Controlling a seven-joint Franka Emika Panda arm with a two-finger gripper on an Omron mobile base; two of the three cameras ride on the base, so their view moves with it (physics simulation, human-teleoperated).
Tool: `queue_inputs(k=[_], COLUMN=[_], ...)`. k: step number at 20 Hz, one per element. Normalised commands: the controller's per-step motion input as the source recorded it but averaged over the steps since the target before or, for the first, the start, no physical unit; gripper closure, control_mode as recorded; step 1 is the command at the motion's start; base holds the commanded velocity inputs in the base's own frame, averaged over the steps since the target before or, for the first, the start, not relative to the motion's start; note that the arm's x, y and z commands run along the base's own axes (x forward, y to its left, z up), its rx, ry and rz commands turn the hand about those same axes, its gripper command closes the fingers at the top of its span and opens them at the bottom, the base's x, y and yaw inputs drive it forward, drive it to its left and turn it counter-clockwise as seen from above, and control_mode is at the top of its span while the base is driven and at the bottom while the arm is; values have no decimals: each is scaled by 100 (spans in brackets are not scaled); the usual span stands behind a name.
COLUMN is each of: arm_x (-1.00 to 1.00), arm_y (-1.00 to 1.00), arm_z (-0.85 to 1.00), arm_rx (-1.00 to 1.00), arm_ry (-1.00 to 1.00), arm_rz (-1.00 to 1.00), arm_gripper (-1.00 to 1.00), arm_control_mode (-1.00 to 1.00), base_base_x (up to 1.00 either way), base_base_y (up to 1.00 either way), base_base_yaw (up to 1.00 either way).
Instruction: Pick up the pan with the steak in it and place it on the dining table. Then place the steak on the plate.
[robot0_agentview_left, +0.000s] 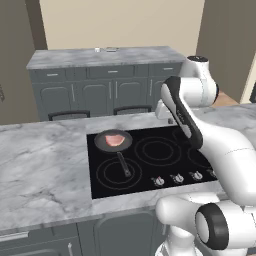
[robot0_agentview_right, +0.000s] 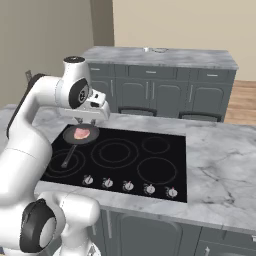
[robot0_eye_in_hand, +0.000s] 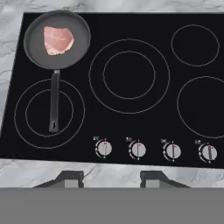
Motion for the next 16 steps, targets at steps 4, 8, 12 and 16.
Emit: queue_inputs(k=[4,8,12,16], arm_x=[-24,-45,-21,1], arm_y=[0,10,34,51], arm_z=[-3,-14,-23,-34], arm_rx=[0,-1,0,0], arm_ry=[0,0,0,0], arm_rz=[1,2,1,0], arm_gripper=[-100,-100,-100,-100], arm_control_mode=[-100,-100,-100,-100], base_base_x=[0,0,0,0], base_base_y=[0,0,0,0], base_base_yaw=[0,0,0,0])
